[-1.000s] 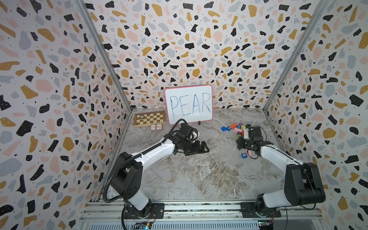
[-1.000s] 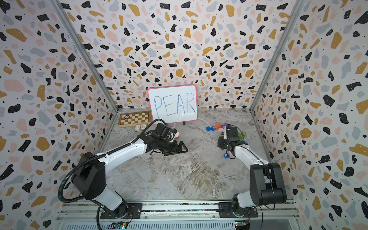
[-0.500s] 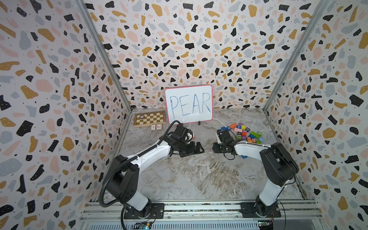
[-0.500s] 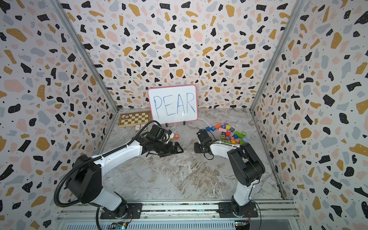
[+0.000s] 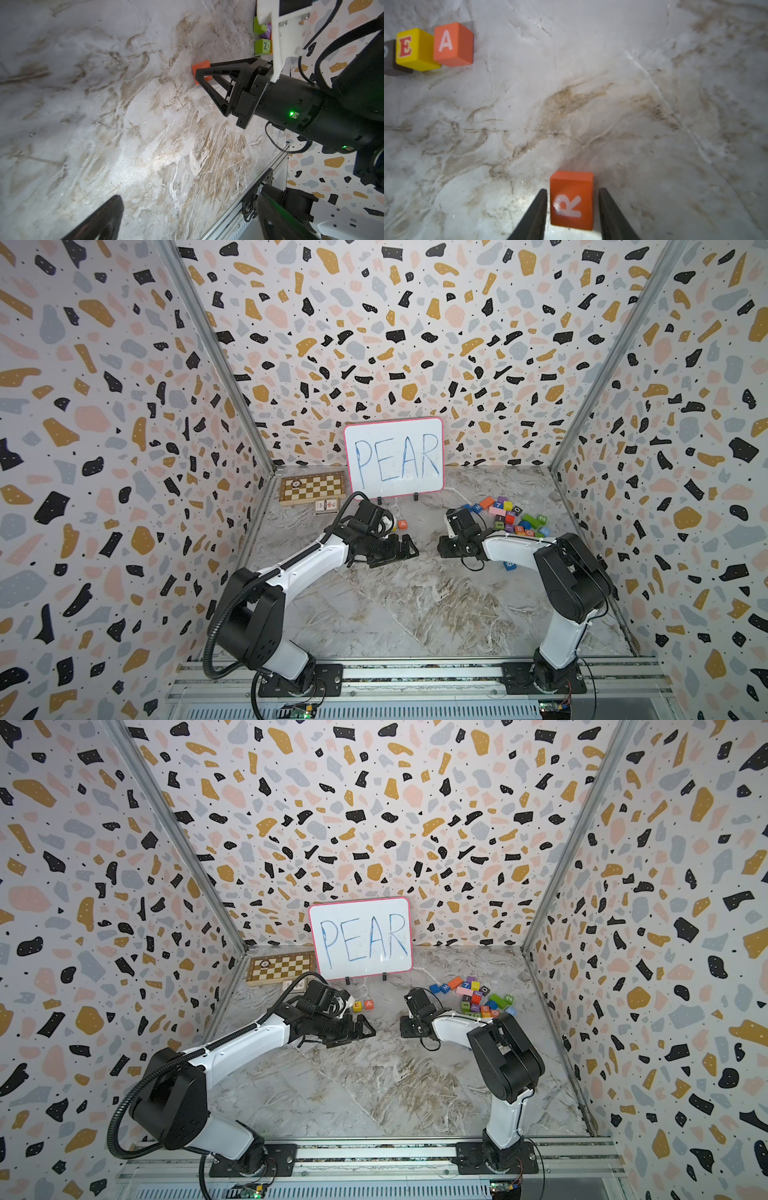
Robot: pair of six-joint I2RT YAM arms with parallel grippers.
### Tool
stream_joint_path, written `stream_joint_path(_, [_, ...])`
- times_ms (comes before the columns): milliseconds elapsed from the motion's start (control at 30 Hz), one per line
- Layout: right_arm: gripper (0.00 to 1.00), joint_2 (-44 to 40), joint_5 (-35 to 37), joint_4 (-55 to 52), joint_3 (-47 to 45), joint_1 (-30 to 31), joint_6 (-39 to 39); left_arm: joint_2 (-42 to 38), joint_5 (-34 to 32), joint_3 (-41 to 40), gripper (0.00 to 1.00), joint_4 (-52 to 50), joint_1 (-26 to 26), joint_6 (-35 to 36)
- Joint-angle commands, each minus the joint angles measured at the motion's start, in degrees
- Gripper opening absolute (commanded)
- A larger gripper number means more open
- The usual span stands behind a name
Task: Spell the uppercase word “pear” with letter blocks
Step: Place the letter block at the center of the board.
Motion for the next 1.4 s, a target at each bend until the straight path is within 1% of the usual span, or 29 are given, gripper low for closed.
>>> stream_joint_path(0, [0.49,-1.52,-1.78,-0.39,0.19,0.35,-1.28,-1.46,0.55,-0.72,0.99,0.99,0.38,1.13])
stream_joint_path(100, [0.52,-2.54,-2.81,-0.32,-0.29,0.77,-1.57,-1.35,0.69,-0.56,0.99,0.87,0.51,1.19])
stream_joint_path(333, [0.53,-3.73,-4.22,-0.78,-1.2,2.7,-0.93,-1.75,0.6,-0.73,0.99,0.79,0.77,1.23])
stream_joint_path(500, [0.52,-4.2,-3.97,-0.84,-1.23,4.77,-0.57,-2.08,0.54,-1.07,0.99,0.75,0.88,1.19])
stream_joint_path(567, [0.52,-5.03,-2.69,-1.19,-1.12,5.46,-1.3,-2.42,0.49,-1.25,0.99,0.62,0.93,1.18])
stream_joint_path(700, [0.53,-7.18,2.11,-2.67,-0.39,5.95,-5.26,-3.44,0.13,-1.51,0.99,0.31,1.23,1.19])
stream_joint_path(833, [0.56,-8.73,7.38,-3.91,1.77,5.93,-9.57,-4.26,-0.43,-1.78,0.99,-0.17,1.59,1.27])
stream_joint_path(900, [0.61,-9.19,10.59,-4.22,3.61,5.99,-11.27,-4.39,-0.54,-1.54,0.99,-0.65,1.81,1.4])
stream_joint_path(933, [0.68,-9.26,11.89,-4.34,4.48,5.85,-11.81,-4.52,-0.66,-1.39,0.99,-0.86,1.85,1.51])
stream_joint_path(967, [0.85,-9.28,13.71,-4.52,5.51,5.87,-12.18,-4.7,-0.84,-1.21,0.99,-1.23,1.94,1.54])
stream_joint_path(1000, [0.93,-9.17,15.47,-4.72,6.82,5.75,-12.23,-4.74,-0.95,-0.96,0.99,-1.59,2.03,1.58])
stream_joint_path(1033, [0.99,-8.83,16.2,-5.07,8.04,5.51,-12.55,-4.87,-1.15,-0.71,0.99,-1.91,2.07,1.75])
stream_joint_path(1100, [0.99,-7.49,17.63,-6.25,11.06,4.76,-13.1,-5.22,-1.45,0.04,0.99,-3.11,2.2,2.08])
stream_joint_path(1167, [0.99,-5.07,14.23,-8.97,14.95,3.31,-15.84,-5.5,-2.27,0.71,0.99,-4.17,2.33,2.55])
stream_joint_path(1200, [0.99,-3.59,10.85,-10.77,17.26,2.0,-16.98,-5.69,-2.64,1.04,0.99,-4.75,2.51,2.74])
stream_joint_path(1267, [0.99,-1.93,0.79,-12.46,19.57,-1.74,-17.95,-6.28,-4.18,1.74,0.99,-6.29,2.81,2.88])
stream_joint_path(1333, [0.99,-2.88,-6.43,-10.49,17.91,-4.62,-18.1,-6.59,-6.19,2.44,0.99,-8.26,3.08,2.86])
stream_joint_path(1367, [0.99,-4.04,-8.05,-8.97,16.39,-5.13,-19.34,-6.71,-6.72,2.82,0.99,-9.06,3.25,3.02])
